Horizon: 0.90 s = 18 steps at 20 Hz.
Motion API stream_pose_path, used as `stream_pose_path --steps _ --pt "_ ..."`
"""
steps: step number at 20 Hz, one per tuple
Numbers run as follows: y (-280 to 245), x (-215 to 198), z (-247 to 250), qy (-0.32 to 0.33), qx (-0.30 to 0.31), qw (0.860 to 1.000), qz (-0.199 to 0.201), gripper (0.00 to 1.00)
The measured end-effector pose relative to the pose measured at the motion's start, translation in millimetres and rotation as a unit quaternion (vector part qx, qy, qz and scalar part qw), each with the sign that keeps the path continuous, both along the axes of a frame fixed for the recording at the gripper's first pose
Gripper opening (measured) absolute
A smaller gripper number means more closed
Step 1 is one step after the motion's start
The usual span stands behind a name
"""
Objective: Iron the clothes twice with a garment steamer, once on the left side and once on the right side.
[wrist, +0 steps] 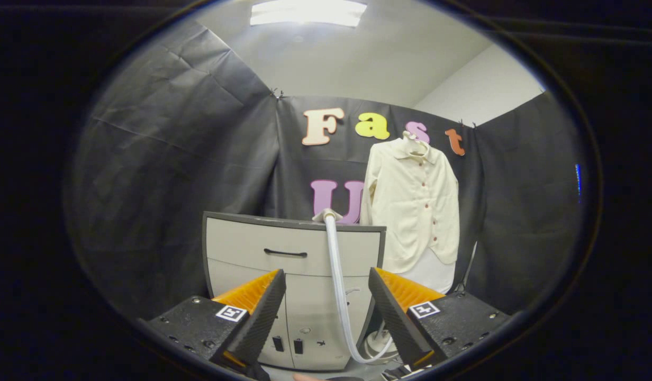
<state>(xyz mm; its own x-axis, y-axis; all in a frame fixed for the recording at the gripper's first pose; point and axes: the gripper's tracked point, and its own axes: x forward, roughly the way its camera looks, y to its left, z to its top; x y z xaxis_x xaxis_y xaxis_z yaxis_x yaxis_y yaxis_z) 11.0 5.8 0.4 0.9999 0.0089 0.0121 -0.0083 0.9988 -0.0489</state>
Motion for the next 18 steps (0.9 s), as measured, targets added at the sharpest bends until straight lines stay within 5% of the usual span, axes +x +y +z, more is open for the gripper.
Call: stream_pose_path --steps 18 --pt "12.5 131.2 47.1 -0.009 0.019 0.999 0.024 0.95"
